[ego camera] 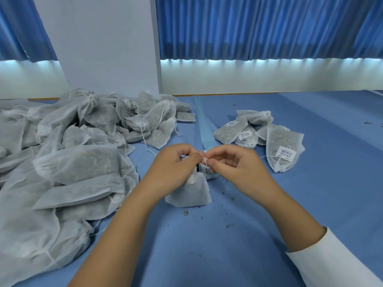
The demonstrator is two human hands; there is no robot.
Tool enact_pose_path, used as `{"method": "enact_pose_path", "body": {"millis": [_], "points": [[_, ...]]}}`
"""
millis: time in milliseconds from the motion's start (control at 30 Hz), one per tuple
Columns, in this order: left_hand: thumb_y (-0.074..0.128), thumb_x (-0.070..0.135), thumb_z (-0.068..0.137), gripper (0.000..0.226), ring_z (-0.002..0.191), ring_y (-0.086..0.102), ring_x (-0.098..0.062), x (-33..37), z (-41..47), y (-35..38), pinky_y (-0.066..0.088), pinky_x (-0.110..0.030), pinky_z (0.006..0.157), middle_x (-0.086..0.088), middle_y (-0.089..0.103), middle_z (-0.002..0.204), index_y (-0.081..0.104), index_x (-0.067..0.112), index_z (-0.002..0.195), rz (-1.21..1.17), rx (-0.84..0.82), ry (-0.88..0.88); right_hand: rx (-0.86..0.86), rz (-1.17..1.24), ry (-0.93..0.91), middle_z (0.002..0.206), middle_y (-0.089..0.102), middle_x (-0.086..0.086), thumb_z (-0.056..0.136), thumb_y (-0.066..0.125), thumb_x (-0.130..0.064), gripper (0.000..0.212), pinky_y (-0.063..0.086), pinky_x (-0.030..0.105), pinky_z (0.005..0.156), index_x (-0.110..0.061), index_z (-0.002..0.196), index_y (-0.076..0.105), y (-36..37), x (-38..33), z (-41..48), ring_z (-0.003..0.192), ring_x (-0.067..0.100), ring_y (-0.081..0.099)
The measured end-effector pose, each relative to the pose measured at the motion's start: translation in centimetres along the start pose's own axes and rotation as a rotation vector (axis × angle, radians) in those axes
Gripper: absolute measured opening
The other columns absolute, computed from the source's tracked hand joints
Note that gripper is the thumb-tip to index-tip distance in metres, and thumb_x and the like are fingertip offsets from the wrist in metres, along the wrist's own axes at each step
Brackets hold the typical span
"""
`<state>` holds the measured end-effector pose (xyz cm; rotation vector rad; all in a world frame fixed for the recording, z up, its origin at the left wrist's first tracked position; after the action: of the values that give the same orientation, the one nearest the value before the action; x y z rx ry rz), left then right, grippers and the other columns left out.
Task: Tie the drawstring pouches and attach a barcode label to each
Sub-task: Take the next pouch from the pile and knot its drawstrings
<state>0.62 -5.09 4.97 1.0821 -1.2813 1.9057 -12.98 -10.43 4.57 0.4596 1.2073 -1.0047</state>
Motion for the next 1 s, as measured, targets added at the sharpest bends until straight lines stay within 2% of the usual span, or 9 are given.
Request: {"method": "enact_pose_path", "body": {"millis": [100, 267, 400, 533, 633, 767, 867, 933, 1000], "points": [[0.059, 0.027, 0.096, 0.027, 0.046, 0.037, -0.002, -0.2, 0.0, 0.3, 0.031, -0.010, 0.048, 0.014, 0.044, 0.045, 0.069, 0.013, 0.074, -0.035, -0.030, -0.036, -0.025, 0.060, -0.009, 0.081, 0.071, -0.004, 0.084, 0.071, 0.002, 0.015, 0.051, 0.017, 0.069, -0.012, 0.090, 0.068, 0.0, 0.1, 0.0, 0.070, 0.011, 0.063], [0.058, 0.025, 0.097, 0.035, 0.047, 0.045, 0.007, -0.1, -0.2, 1.2, 0.033, -0.005, 0.049, 0.020, 0.052, 0.047, 0.064, 0.022, 0.063, -0.142, -0.140, -0.098, -0.063, 0.057, -0.089, 0.082, 0.072, -0.003, 0.082, 0.070, 0.006, 0.020, 0.051, 0.020, 0.073, -0.012, 0.088, 0.063, 0.4, -0.5, -0.2, 0.073, 0.015, 0.063], [0.058, 0.021, 0.096, 0.034, 0.048, 0.049, 0.003, -0.2, -0.5, 1.4, 0.037, -0.007, 0.050, 0.015, 0.055, 0.049, 0.066, 0.019, 0.063, -0.278, -0.170, -0.152, -0.053, 0.030, -0.161, 0.082, 0.073, -0.007, 0.081, 0.071, 0.009, 0.023, 0.049, 0.015, 0.069, -0.012, 0.089, 0.067, 0.5, -1.2, -0.3, 0.074, 0.006, 0.063], [0.057, 0.019, 0.096, 0.035, 0.045, 0.047, 0.000, -0.5, -0.6, 1.3, 0.037, -0.010, 0.047, 0.013, 0.050, 0.046, 0.066, 0.018, 0.062, -0.347, -0.167, -0.196, -0.003, -0.022, -0.183, 0.083, 0.073, -0.004, 0.081, 0.077, -0.002, 0.019, 0.046, 0.015, 0.061, -0.019, 0.087, 0.076, 0.3, -1.2, -0.5, 0.072, 0.010, 0.062], [0.058, 0.020, 0.096, 0.031, 0.049, 0.049, -0.002, -0.6, -0.6, 1.2, 0.038, -0.011, 0.050, 0.011, 0.053, 0.049, 0.066, 0.014, 0.067, -0.361, -0.167, -0.218, 0.042, -0.118, -0.238, 0.082, 0.071, -0.002, 0.080, 0.079, -0.007, 0.015, 0.046, 0.018, 0.064, -0.020, 0.086, 0.078, 0.1, -1.4, -0.5, 0.071, 0.012, 0.061], [0.059, 0.023, 0.095, 0.030, 0.057, 0.050, -0.004, -0.6, -0.6, 1.1, 0.039, -0.016, 0.057, 0.009, 0.054, 0.055, 0.064, 0.017, 0.067, -0.370, -0.162, -0.230, 0.073, -0.173, -0.284, 0.081, 0.070, -0.004, 0.080, 0.077, -0.006, 0.012, 0.045, 0.013, 0.068, -0.017, 0.086, 0.078, 0.0, -1.8, -0.6, 0.071, 0.008, 0.061], [0.058, 0.020, 0.096, 0.031, 0.054, 0.051, -0.002, -0.3, -0.8, 1.3, 0.039, -0.013, 0.053, 0.011, 0.057, 0.055, 0.061, 0.016, 0.065, -0.382, -0.185, -0.212, 0.082, -0.161, -0.252, 0.084, 0.071, -0.005, 0.084, 0.073, -0.003, 0.011, 0.052, 0.026, 0.074, -0.013, 0.086, 0.076, -0.2, -1.4, -0.5, 0.081, 0.016, 0.066], [0.057, 0.019, 0.096, 0.028, 0.064, 0.058, -0.008, -0.1, -0.9, 1.6, 0.042, -0.013, 0.058, 0.004, 0.067, 0.069, 0.061, 0.015, 0.068, -0.404, -0.218, -0.214, 0.094, -0.136, -0.228, 0.085, 0.070, -0.004, 0.085, 0.071, -0.002, 0.014, 0.055, 0.035, 0.078, -0.015, 0.086, 0.074, -0.4, -1.2, -0.4, 0.083, 0.023, 0.067], [0.055, 0.019, 0.097, 0.027, 0.076, 0.066, -0.013, -0.1, -1.1, 1.9, 0.047, -0.016, 0.065, -0.005, 0.074, 0.085, 0.061, 0.015, 0.071, -0.428, -0.251, -0.221, 0.104, -0.144, -0.228, 0.085, 0.068, -0.006, 0.086, 0.071, -0.003, 0.018, 0.053, 0.026, 0.076, -0.020, 0.085, 0.073, -0.4, -1.3, -0.4, 0.080, 0.016, 0.066]]}}
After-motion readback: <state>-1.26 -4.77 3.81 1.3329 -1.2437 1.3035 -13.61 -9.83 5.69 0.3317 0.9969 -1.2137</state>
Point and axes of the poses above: each hand's wrist, its own z-axis towards the middle knuckle, its own y-axis out of the palm, x = y × z, the point moved 8 cm from there along z, towards the middle knuckle
